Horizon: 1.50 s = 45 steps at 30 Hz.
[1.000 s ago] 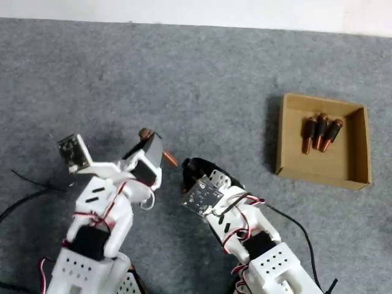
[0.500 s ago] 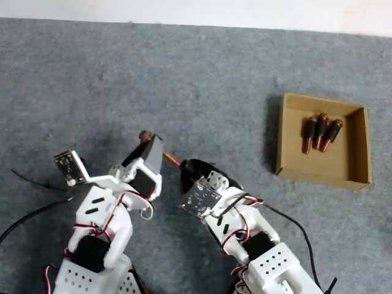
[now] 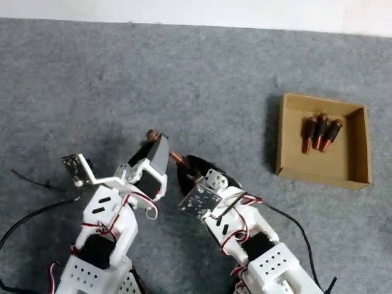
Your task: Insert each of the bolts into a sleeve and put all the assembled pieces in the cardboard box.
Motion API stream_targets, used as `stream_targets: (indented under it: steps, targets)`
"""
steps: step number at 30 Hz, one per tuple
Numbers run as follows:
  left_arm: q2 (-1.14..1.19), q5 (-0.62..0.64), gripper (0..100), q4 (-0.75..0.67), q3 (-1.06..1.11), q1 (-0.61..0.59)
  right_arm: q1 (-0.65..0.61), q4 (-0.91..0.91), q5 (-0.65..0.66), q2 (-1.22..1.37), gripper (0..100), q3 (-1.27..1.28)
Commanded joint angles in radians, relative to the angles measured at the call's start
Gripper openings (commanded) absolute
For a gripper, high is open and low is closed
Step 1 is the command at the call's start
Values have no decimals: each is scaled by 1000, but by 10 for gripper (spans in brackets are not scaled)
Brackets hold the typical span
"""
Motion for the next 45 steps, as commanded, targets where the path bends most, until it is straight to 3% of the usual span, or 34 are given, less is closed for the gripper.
stream_targets:
  steps: [1,28,34,45]
  targets:
    - [-16,-5,4,-58,24,-13,-18,-36,6,-15,5,114]
    - [-15,-28,4,49,24,-4,-10,-36,11,-15,5,114]
    - [-16,-140,4,155,24,148,-7,-36,11,-16,5,114]
    - [-13,-155,19,176,24,150,5,-36,9,-16,5,114]
